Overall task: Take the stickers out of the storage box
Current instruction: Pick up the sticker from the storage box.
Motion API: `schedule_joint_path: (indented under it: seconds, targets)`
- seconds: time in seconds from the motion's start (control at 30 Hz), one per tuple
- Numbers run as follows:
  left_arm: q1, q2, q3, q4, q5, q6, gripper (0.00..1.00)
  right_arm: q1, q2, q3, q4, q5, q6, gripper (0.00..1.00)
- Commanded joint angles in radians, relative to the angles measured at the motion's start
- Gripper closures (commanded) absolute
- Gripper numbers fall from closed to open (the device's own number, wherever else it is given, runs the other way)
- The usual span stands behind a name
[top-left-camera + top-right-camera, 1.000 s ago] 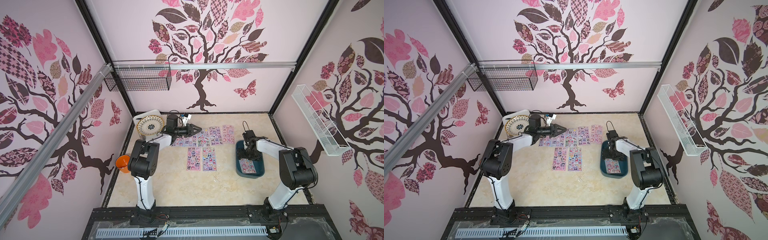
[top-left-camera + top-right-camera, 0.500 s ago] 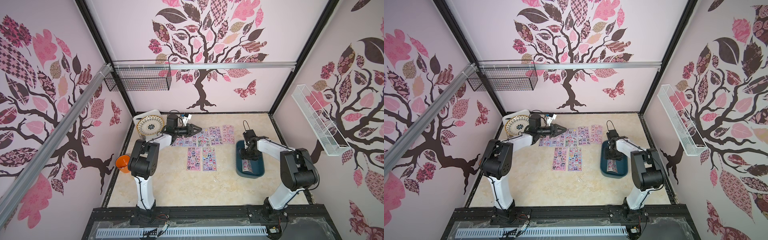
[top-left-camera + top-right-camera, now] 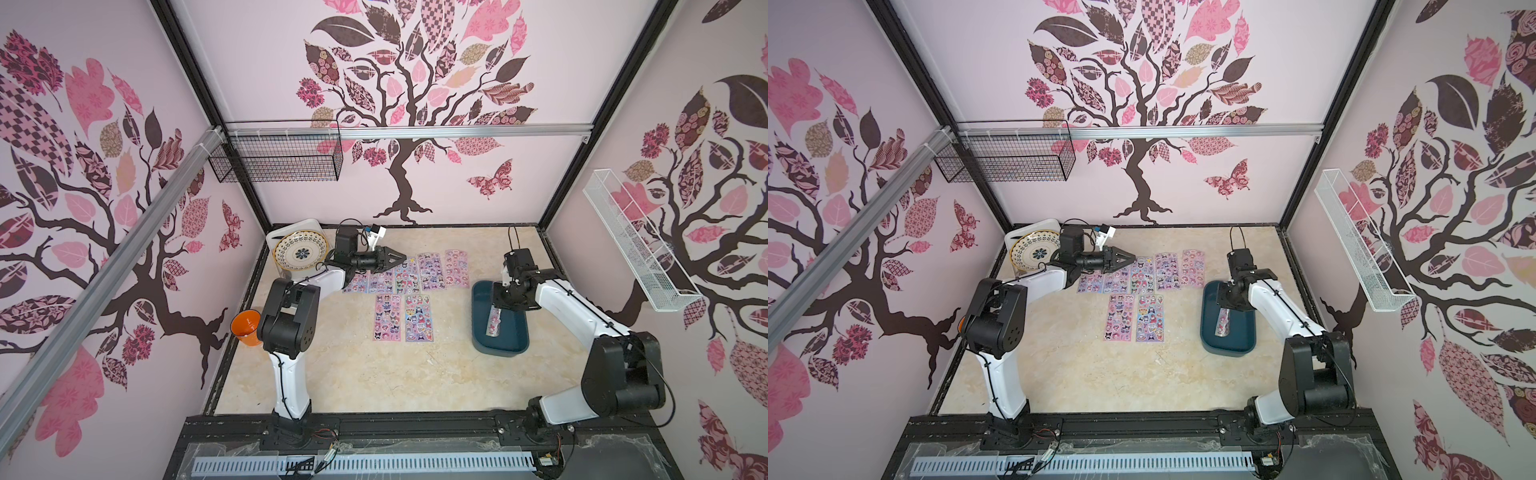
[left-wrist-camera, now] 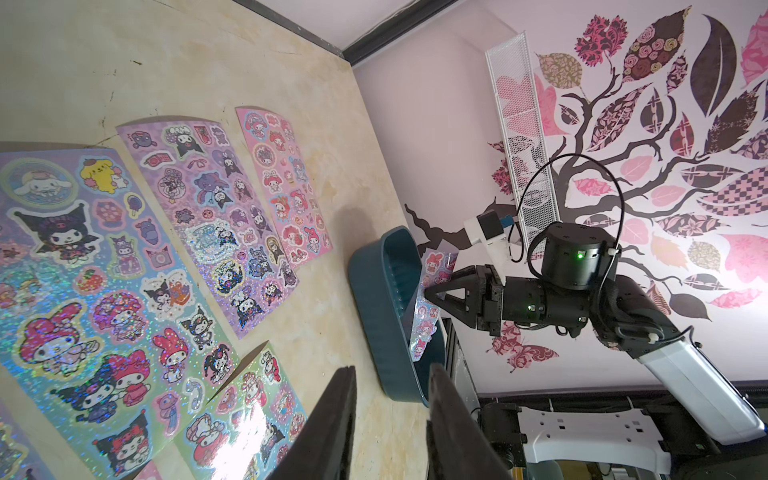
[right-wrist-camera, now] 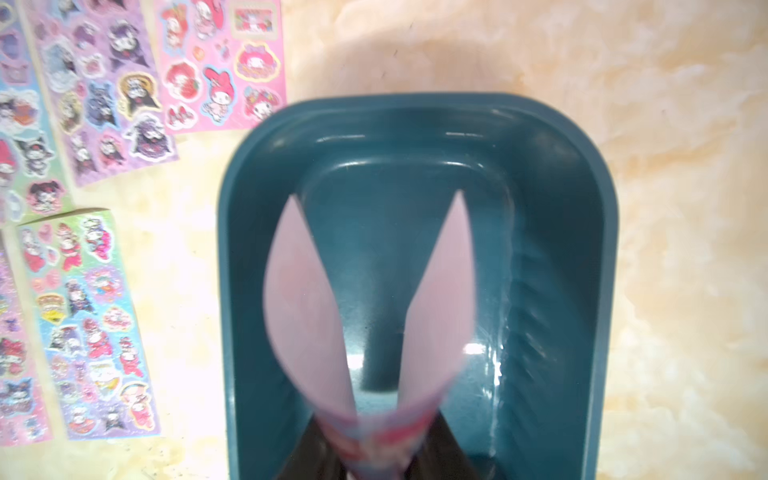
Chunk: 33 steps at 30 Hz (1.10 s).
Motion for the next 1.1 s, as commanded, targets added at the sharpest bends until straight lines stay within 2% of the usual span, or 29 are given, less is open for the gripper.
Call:
schedule_joint_path:
  seconds: [0.0, 0.27, 0.47, 0.53, 0.73, 1.07]
  targets:
    - [-0.018, 0.010, 0.029, 0.002, 0.024, 0.017, 0.65, -0.003, -0.043, 0.083, -0.025, -0.052, 0.007, 0.80]
    - [-0.071, -0.004, 0.056, -0.004, 0.059, 0.052, 0.65, -0.003, -0.039, 0.253, -0.105, -0.168, 0.023, 0.82]
    - [-0.115, 0.000, 0.071, 0.090, 0.127, -0.004, 0.63, -0.001, 0.003, 0.382, -0.083, -0.408, 0.102, 0.81]
    - [-0.119, -0.006, 0.060, 0.140, 0.141, -0.034, 0.62, 0.002, 0.010, 0.372, -0.017, -0.485, 0.153, 0.81]
    - [-0.158, 0.003, 0.078, 0.157, 0.216, -0.032, 0.61, 0.046, -0.012, 0.274, 0.153, -0.573, 0.221, 0.80]
    - [-0.223, 0.038, 0.145, 0.159, 0.244, -0.046, 0.57, 0.055, 0.010, 0.291, 0.170, -0.639, 0.223, 0.79]
